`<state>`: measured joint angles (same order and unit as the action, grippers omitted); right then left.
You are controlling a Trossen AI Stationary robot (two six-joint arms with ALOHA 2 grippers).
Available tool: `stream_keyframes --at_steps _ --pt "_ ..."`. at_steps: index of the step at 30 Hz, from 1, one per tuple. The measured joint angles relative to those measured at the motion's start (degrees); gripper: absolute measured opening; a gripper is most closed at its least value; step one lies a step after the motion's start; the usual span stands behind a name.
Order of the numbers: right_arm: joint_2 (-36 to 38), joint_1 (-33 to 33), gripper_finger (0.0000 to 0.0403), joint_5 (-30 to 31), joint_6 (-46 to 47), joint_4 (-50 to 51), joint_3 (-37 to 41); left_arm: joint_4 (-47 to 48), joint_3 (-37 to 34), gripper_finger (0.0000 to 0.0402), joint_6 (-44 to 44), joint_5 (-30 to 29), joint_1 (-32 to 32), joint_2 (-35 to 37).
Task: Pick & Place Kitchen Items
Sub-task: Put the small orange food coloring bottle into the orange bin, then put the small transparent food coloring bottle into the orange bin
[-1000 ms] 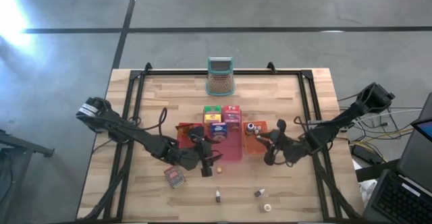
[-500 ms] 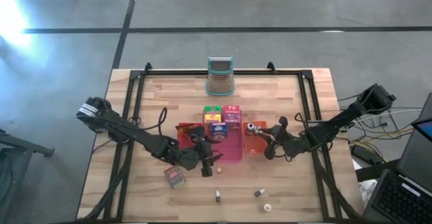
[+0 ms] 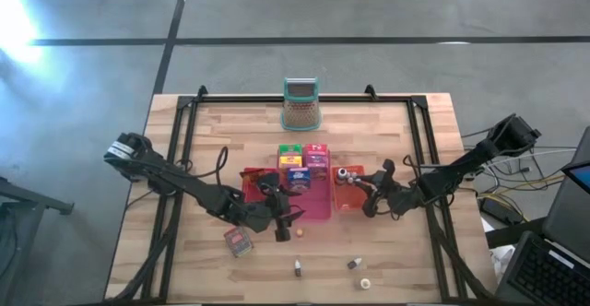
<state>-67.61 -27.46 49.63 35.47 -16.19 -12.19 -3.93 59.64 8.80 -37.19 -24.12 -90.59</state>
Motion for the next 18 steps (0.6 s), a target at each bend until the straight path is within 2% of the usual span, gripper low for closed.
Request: stream_keyframes --at_steps 7,14,18 --pt "0.0 0.0 0.0057 0.0 0.1 -2.8 1.6 0.0 0.0 0.0227 0.0 0.0 0.0 0.0" --pt "0.0 0.0 0.0082 0.2 0.1 -2.8 1.6 0.0 0.0 0.0227 0.0 0.0 0.0 0.0" --pt "-1.2 0.1 0.0076 1.0 0.2 -2.9 1.6 0.0 0.0 0.0227 0.0 0.0 0.0 0.0"
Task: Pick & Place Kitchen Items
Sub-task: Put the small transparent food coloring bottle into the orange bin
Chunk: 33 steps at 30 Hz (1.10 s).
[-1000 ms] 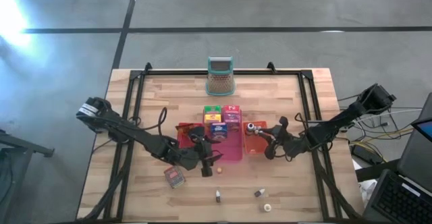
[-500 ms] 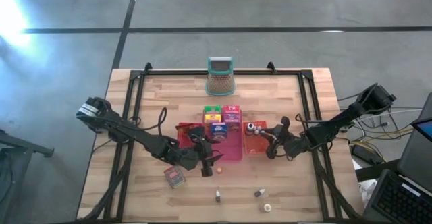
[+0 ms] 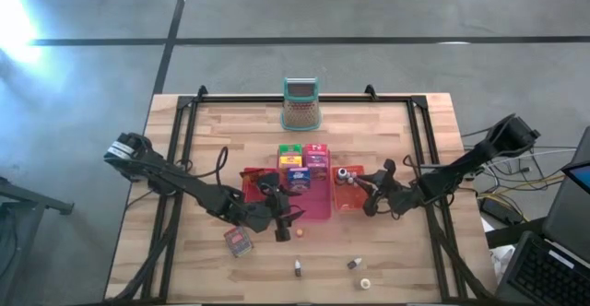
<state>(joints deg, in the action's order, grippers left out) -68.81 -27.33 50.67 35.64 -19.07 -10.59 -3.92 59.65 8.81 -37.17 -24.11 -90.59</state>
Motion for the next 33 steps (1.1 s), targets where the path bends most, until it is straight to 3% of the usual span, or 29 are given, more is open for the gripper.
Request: stream_keyframes --at_steps 12,21,26,33 --pt "-4.8 0.0 0.003 0.2 0.1 -2.6 -0.2 0.1 0.0 0.0227 0.0 0.0 0.0 0.0" --pt "0.1 -0.2 0.0028 -13.3 -11.0 -0.1 -5.6 0.2 0.0 0.0227 0.0 0.0 0.0 0.0" --pt "-0.7 -0.1 0.0035 -17.8 -15.1 21.6 -15.0 0.2 0.0 0.0227 0.0 0.0 0.0 0.0" --pt "-3.9 0.0 0.0055 -18.2 -14.9 51.9 -32.9 3.1 -0.1 0.0227 -3.5 0.1 0.0 0.5"
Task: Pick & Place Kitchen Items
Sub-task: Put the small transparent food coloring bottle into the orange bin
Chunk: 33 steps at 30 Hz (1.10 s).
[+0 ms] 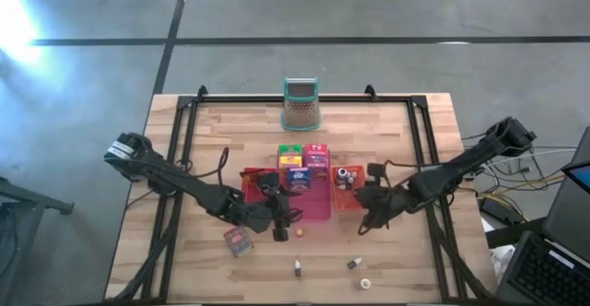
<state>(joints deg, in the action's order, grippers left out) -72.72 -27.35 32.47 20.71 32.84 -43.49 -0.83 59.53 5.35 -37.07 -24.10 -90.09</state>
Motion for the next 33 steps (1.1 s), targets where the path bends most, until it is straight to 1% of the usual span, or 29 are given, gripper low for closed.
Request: stream_keyframes --at_steps 2,4,7,16,20,28,33 --pt "-0.5 0.3 0.0062 -0.4 -0.2 4.2 -3.6 0.2 0.0 0.0227 -1.0 -0.3 0.0 1.1" --pt "-0.9 1.1 0.0068 -3.1 -0.2 7.7 -6.2 -0.3 -0.7 0.0227 -2.6 -0.8 0.2 2.9" --pt "-1.8 2.8 0.0079 -7.2 -0.3 10.1 -7.8 -3.5 -2.7 0.0227 -5.0 -1.0 0.9 6.6" --pt "-9.5 9.4 0.0115 -15.8 -5.7 10.3 -10.0 -19.4 -13.7 0.0227 -10.6 -1.0 4.3 17.4" --pt "-12.8 12.8 0.0129 -19.8 -6.4 10.4 -12.2 -22.7 -16.6 0.0227 -12.9 -1.0 5.1 20.9" --pt "-18.0 14.0 0.0156 -20.5 -9.6 10.6 -14.7 -22.7 -19.0 0.0227 -16.8 -1.0 5.4 25.0" --pt "-20.2 14.6 0.0157 -19.7 -10.9 10.9 -15.0 -22.7 -19.2 0.0227 -18.8 -1.0 5.4 26.1"
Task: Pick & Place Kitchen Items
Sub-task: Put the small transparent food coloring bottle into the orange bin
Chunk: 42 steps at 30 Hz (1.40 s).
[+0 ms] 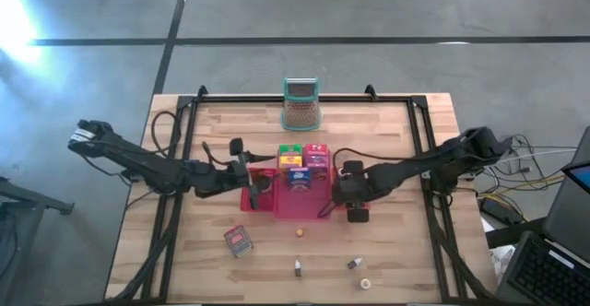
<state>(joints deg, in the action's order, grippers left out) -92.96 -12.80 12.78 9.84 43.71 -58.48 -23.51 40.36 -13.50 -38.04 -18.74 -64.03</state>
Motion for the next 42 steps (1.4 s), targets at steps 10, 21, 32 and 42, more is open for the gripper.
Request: stream_keyframes --at_steps 10,21,32,42 --pt "-3.5 2.1 0.0126 0.5 -1.9 0.5 0.1 0.0 -0.2 0.0227 0.3 0.0 0.0 0.1" --pt "-3.5 2.4 0.014 0.9 -2.2 -0.2 0.3 0.0 -0.2 0.0227 0.5 0.0 0.0 0.1" --pt "-1.6 0.5 0.0131 0.4 3.2 0.8 -0.3 0.0 -0.2 0.0227 0.6 0.0 0.0 0.1" --pt "-1.0 -0.2 0.014 0.6 18.5 0.8 -0.3 0.1 -0.3 0.0227 0.6 0.0 0.0 0.1"
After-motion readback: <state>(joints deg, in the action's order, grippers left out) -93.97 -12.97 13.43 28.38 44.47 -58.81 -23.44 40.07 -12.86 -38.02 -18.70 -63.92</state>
